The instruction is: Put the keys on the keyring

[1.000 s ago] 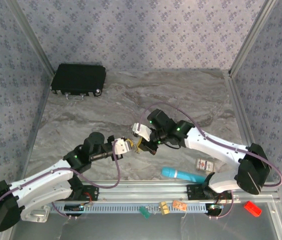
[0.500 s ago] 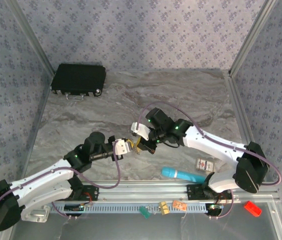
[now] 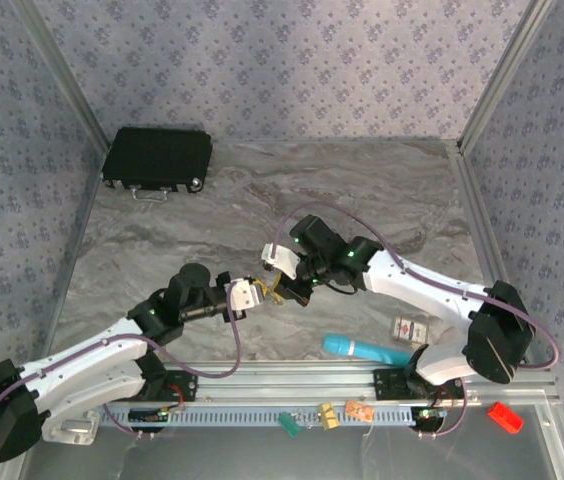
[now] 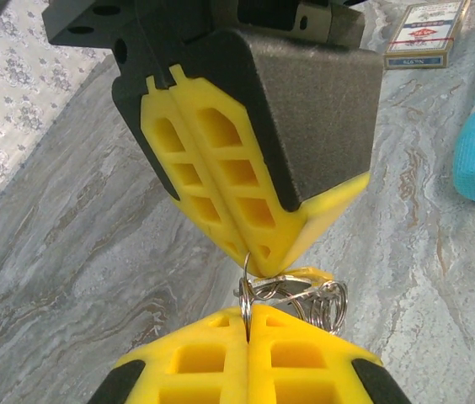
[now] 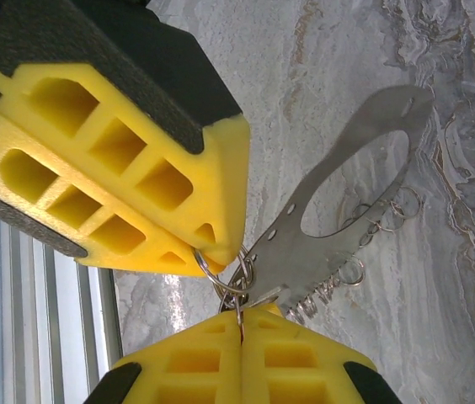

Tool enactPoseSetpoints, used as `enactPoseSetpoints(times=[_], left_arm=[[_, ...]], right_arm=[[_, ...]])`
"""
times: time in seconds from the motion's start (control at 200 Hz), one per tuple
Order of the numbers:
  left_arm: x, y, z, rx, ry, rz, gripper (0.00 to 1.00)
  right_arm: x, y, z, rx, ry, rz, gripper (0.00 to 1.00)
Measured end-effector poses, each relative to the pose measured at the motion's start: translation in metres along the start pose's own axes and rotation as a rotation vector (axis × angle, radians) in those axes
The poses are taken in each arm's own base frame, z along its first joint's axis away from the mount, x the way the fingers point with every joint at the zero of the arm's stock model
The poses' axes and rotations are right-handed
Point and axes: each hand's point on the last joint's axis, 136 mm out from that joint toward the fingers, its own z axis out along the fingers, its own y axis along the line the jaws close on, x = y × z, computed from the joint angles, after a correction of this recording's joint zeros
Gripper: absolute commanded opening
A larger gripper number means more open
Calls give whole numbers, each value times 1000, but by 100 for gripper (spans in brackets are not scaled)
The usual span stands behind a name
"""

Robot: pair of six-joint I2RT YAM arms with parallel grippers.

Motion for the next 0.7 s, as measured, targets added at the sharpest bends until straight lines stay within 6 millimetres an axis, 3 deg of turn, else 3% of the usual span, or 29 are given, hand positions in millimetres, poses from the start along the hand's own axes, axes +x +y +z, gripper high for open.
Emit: enactPoseSetpoints(times=[0.505,0.6,0.7], left_arm=[[-2,1,0,-7,-6,0,0],[-5,3,0,-16,-17,-11,0],[-7,2,0,-14,-25,-30,0]], right_arm=[[1,-3,-1,-26,13,66,0],[-1,-3,-3,-26,13,82,26],[-2,-10,-6,-6,10,105,42]])
